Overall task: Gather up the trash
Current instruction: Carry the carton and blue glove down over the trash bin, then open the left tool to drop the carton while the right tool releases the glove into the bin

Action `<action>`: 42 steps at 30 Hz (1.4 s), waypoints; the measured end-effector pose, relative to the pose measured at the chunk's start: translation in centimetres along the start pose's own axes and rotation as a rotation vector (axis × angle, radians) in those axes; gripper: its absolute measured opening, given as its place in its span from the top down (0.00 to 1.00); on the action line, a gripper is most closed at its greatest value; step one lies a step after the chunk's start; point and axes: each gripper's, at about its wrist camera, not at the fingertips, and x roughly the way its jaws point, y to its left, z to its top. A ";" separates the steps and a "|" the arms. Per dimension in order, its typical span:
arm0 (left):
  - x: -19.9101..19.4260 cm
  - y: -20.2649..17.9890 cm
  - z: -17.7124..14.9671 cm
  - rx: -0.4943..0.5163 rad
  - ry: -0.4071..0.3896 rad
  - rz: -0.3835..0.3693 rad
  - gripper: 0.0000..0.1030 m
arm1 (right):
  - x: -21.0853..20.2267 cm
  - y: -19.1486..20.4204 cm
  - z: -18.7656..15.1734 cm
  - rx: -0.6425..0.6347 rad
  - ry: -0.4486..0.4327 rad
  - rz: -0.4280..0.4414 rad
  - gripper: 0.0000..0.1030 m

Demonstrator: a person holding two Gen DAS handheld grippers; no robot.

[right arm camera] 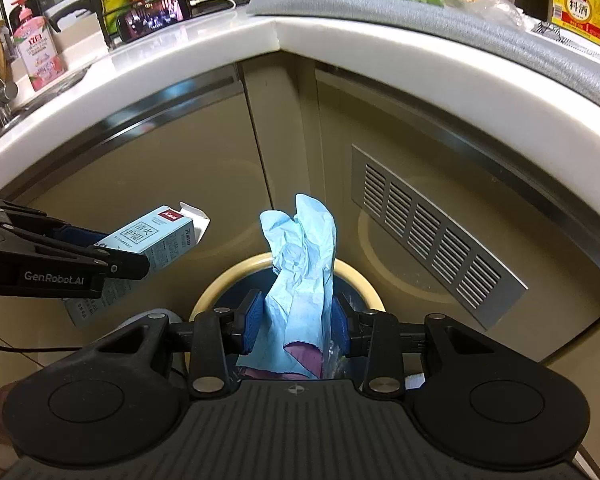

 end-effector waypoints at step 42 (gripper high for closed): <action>14.6 -0.1 0.5 -0.037 0.336 -0.038 0.58 | 13.2 -1.5 1.1 0.105 0.308 -0.045 0.61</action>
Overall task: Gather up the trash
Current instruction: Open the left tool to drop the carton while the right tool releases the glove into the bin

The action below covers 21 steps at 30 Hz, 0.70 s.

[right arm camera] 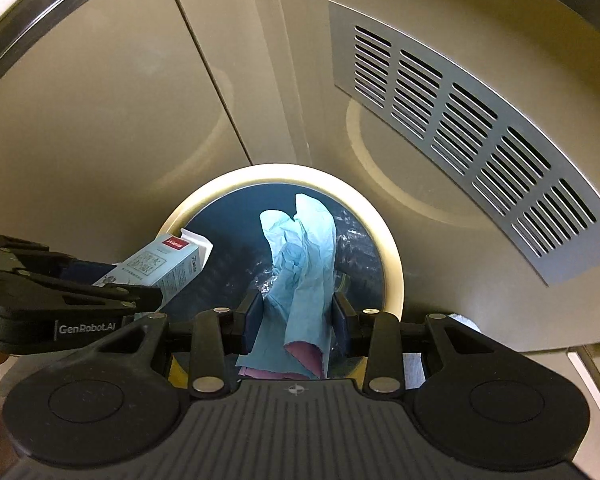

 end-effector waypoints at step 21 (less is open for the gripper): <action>-2.1 -1.2 -4.3 0.002 0.038 0.109 0.00 | -3.5 2.3 -3.5 -0.024 -0.048 -0.062 0.15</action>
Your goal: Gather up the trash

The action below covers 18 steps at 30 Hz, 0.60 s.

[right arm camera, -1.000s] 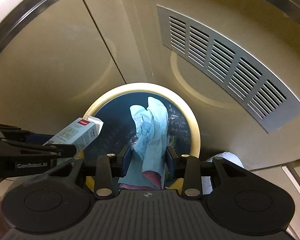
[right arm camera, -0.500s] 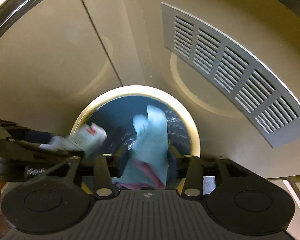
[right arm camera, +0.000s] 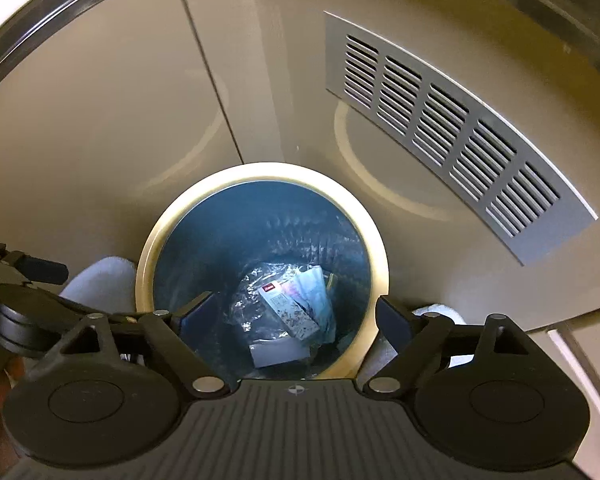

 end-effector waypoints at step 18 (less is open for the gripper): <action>-4.1 -0.5 -1.3 0.037 -0.119 0.089 0.00 | -6.1 0.6 -2.1 -0.137 -0.193 -0.017 0.07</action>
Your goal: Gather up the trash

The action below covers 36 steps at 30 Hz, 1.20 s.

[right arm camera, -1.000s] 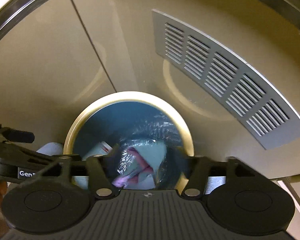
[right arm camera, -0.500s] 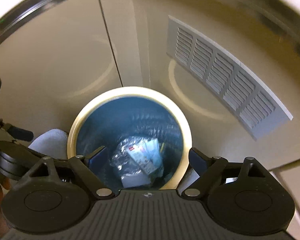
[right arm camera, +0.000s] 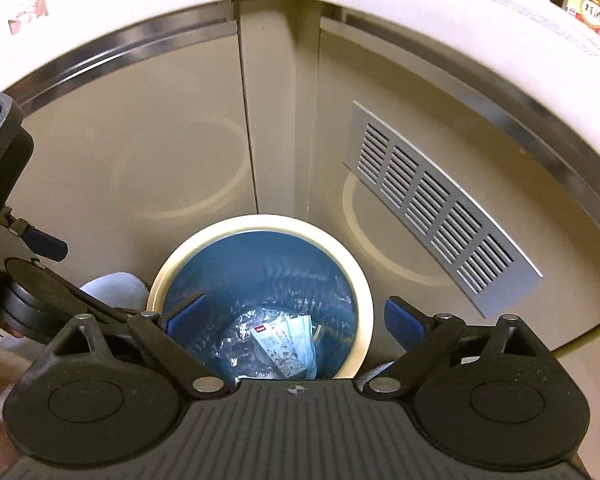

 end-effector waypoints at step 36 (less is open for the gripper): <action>-2.5 1.2 -0.5 0.016 -0.072 0.021 0.00 | -0.7 0.7 -0.2 -0.036 -0.032 -0.015 0.04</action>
